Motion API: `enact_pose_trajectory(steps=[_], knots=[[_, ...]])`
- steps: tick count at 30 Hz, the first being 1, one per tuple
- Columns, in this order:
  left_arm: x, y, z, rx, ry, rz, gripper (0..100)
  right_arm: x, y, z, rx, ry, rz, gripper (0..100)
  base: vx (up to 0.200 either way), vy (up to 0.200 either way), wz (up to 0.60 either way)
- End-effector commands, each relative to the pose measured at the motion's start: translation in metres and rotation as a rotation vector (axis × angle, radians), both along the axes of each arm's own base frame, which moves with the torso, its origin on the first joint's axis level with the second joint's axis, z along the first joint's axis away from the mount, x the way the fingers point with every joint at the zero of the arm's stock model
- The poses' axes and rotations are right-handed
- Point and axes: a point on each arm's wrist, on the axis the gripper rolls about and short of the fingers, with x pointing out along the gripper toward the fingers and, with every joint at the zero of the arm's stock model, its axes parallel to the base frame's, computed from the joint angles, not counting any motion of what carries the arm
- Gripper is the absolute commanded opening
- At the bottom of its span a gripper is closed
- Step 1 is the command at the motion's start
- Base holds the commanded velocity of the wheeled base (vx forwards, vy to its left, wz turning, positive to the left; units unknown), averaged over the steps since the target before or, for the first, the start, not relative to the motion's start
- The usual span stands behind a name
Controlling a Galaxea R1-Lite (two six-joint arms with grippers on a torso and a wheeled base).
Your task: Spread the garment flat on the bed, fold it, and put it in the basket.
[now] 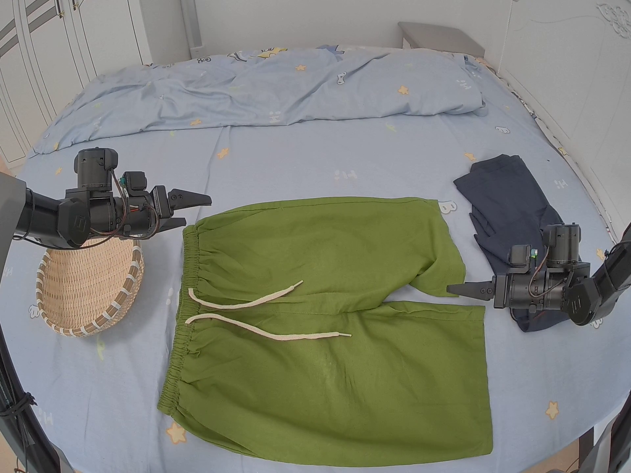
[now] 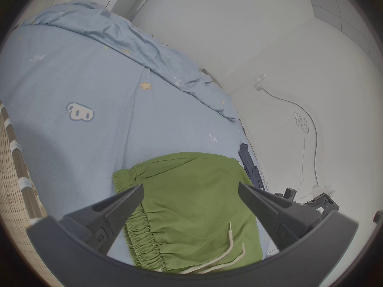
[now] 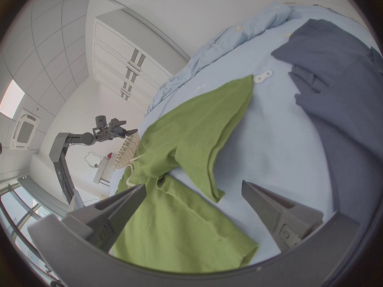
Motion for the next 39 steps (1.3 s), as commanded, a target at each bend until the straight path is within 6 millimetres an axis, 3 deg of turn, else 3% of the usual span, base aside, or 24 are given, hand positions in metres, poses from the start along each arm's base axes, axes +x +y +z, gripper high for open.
enact_pose_trajectory(steps=[1,10,21,22,34,39], knots=[[0.0,0.0,0.0,0.001,0.0,-0.001,100,-0.003,0.008,-0.015,0.003,0.036,0.027,100,0.0,0.0,0.0],[-0.003,-0.005,-0.002,0.007,0.003,-0.013,100,0.012,0.011,-0.02,0.022,-0.03,0.017,100,0.0,0.0,0.0],[-0.002,-0.004,-0.003,0.007,0.004,-0.012,100,0.014,0.01,-0.017,0.03,-0.062,0.01,100,0.0,0.0,0.0],[-0.002,-0.005,-0.003,0.007,0.004,-0.013,100,0.014,0.01,-0.016,0.03,-0.064,0.01,0,0.0,0.0,0.0],[0.0,-0.004,-0.005,0.005,0.01,-0.01,100,0.014,0.004,-0.017,0.031,-0.056,-0.004,0,0.0,0.0,0.0],[0.0,-0.004,-0.005,0.005,0.008,-0.011,100,0.012,-0.009,-0.017,0.036,-0.015,-0.047,0,0.0,0.0,0.0]])
